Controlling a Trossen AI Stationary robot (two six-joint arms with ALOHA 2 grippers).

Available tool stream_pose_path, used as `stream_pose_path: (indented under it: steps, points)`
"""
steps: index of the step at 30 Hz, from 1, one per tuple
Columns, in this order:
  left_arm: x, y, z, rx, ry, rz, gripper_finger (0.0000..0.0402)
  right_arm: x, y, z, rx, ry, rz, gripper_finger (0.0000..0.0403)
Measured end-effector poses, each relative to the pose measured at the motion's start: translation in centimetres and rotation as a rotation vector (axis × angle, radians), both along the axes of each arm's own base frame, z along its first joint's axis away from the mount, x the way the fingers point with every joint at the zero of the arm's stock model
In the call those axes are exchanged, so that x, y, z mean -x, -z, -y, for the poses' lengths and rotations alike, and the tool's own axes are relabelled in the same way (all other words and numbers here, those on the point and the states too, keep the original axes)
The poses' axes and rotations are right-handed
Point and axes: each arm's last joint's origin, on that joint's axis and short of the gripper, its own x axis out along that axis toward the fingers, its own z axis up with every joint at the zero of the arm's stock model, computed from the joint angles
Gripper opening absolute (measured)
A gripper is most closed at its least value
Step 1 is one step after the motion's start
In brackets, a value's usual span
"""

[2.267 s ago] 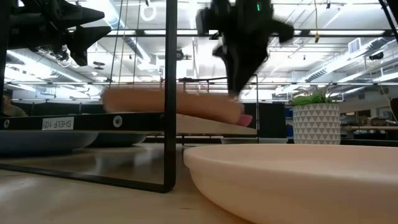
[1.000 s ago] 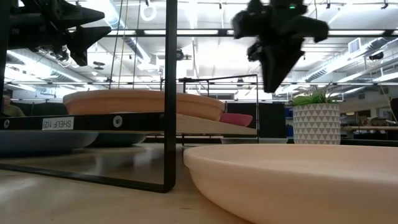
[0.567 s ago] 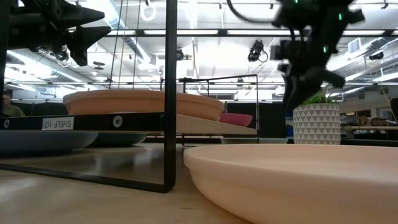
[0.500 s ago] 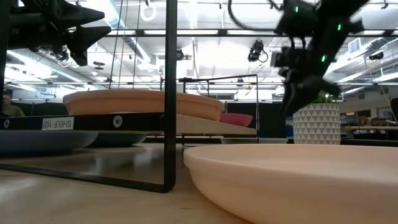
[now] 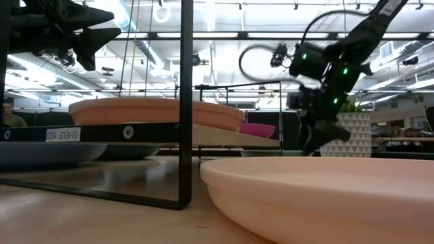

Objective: Place and stack plates onto a shelf
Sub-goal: Stack the light blue plate on top of the brown plate on the shelf

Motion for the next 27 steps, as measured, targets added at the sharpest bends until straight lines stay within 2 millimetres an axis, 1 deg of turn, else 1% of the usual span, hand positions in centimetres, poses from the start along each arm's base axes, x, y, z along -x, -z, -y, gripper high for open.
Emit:
stream_pose_path:
  steps: [2,5,7,12,16,18,20,23,27]
  points:
    - [0.0,0.0,0.0,0.0,0.0,0.0,0.0172,0.0,0.8,0.4,-0.009,0.009,-0.035,0.0212]
    - [0.0,0.0,0.0,-0.001,0.0,-0.001,0.0172,-0.2,1.3,0.6,0.004,0.025,-0.055,0.019]
    - [0.0,0.0,0.0,-0.001,0.0,0.0,0.0172,-0.2,1.4,0.7,0.008,0.027,-0.056,0.0166]
    - [0.0,0.0,0.0,0.0,0.0,0.0,0.0172,0.2,1.2,0.4,0.007,0.013,-0.075,0.0091]
    - [0.0,0.0,0.0,-0.001,0.0,0.0,0.0172,0.4,0.6,-0.3,0.021,0.029,-0.084,0.0035]
    - [0.0,0.0,0.0,-0.001,0.0,0.0,0.0172,0.6,0.0,-0.7,0.03,0.032,-0.071,0.0016]
    - [0.0,0.0,0.0,-0.001,0.0,0.0,0.0172,0.6,-0.7,-1.1,0.051,0.028,-0.049,0.0013]
    - [0.0,0.0,0.0,-0.001,0.0,0.0,0.0172,0.9,-1.9,-1.9,0.058,0.042,0.001,0.002]
    - [0.0,0.0,0.0,-0.002,0.0,0.0,0.0172,1.4,-3.9,-2.8,0.049,0.072,0.072,0.002]
